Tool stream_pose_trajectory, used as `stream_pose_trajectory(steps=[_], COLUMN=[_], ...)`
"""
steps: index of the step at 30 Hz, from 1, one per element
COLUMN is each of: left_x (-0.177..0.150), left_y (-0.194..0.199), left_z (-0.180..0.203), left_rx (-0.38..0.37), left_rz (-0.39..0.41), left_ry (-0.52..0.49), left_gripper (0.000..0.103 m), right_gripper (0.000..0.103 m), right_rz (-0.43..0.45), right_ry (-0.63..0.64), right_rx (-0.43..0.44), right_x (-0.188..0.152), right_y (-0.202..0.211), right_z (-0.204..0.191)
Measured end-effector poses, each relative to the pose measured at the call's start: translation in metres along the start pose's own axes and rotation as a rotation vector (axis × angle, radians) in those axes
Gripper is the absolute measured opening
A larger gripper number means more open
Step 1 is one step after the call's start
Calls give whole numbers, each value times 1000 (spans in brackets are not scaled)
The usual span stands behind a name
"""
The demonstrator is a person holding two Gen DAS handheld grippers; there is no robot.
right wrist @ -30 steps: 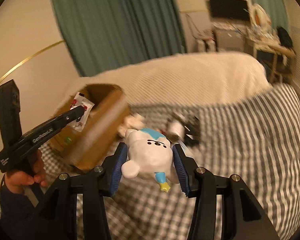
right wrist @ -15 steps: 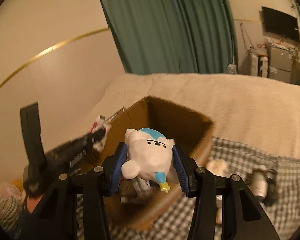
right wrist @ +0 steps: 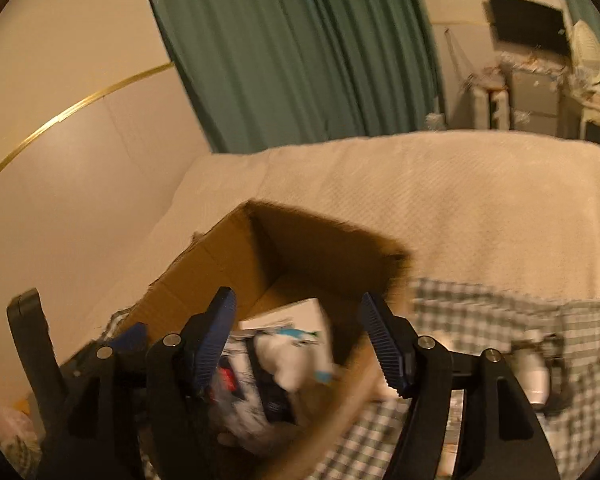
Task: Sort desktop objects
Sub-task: 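Grasp the clear comb with the left tool while the right tool grasps the blue tissue pack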
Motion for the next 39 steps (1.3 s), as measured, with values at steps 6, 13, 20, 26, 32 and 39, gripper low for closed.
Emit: stream_pose_trajectory(steps=[6, 13, 20, 26, 32, 39], left_x=[11, -9, -69, -120, -135, -147], left_y=[37, 76, 57, -3, -39, -40], left_z=[32, 138, 240, 279, 306, 314], left_rx=[-78, -232, -398, -381, -487, -618], left_rz=[46, 38, -43, -150, -239, -297], left_ry=[-5, -137, -334, -524, -598, -621], left_gripper=[97, 99, 99, 99, 99, 55], right_gripper=[65, 65, 65, 65, 65, 65], right_rz=[12, 4, -37, -61, -107, -142], right_ry=[4, -2, -114, -156, -189, -231], right_rx=[-159, -303, -272, -229, -220, -217], right_x=[-29, -76, -121, -138, -158, -165], right_y=[88, 152, 149, 140, 129, 117], right_z=[73, 156, 198, 218, 236, 242])
Point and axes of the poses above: each gripper's, at about its wrist camera, not at the fingertips, and y roughly against the way its jaws point, z to its right, x to its top, the point moved 10 cm from there along -y, roughly the way its jaws point, and after that the axes turned 1 degree about -y, right-handed, at the moved point
